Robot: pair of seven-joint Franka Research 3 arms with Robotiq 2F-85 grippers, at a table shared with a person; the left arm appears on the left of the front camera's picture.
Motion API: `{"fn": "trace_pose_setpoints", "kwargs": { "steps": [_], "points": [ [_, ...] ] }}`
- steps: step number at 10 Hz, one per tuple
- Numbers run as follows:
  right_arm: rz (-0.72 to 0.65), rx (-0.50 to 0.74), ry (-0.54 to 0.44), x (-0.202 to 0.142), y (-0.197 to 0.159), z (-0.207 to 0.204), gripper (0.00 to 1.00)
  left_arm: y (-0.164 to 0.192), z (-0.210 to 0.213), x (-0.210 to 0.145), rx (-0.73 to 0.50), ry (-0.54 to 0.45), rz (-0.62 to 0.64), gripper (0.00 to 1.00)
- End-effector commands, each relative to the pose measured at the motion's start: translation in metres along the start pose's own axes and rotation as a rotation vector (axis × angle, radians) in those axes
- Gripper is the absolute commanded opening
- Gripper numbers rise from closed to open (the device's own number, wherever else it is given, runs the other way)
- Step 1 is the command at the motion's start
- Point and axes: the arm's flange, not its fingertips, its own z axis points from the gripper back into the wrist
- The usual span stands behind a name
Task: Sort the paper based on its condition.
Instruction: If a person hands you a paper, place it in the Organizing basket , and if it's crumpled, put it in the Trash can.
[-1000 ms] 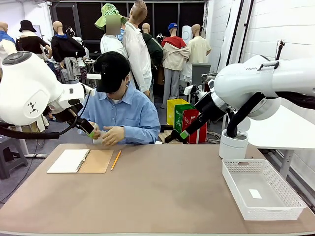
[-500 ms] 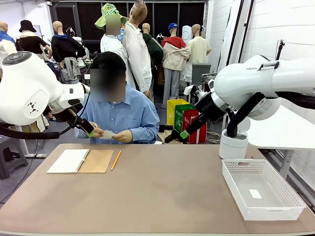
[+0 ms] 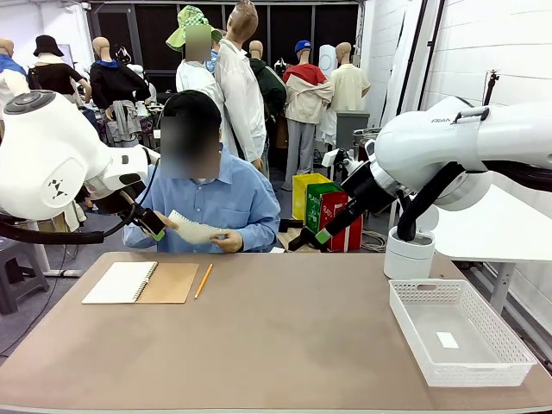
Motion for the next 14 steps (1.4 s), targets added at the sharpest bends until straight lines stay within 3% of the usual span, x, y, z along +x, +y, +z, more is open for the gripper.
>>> {"fn": "trace_pose_setpoints", "kwargs": {
  "steps": [1,7,10,14],
  "points": [
    [-0.006,-0.011,0.007,0.002,0.0,0.0,1.0,0.0,0.0,0.0,-0.002,-0.001,0.002,1.0],
    [0.0,0.0,0.0,0.0,0.0,0.0,1.0,0.0,0.0,0.0,-0.002,-0.001,0.002,1.0],
    [-0.351,0.097,-0.112,-0.002,-0.012,0.0,1.0,0.0,0.0,0.0,-0.002,-0.001,0.002,1.0],
    [-0.811,0.234,-0.31,-0.03,-0.041,-0.031,1.0,0.0,0.0,0.0,-0.002,-0.001,0.002,1.0]
  ]
}}
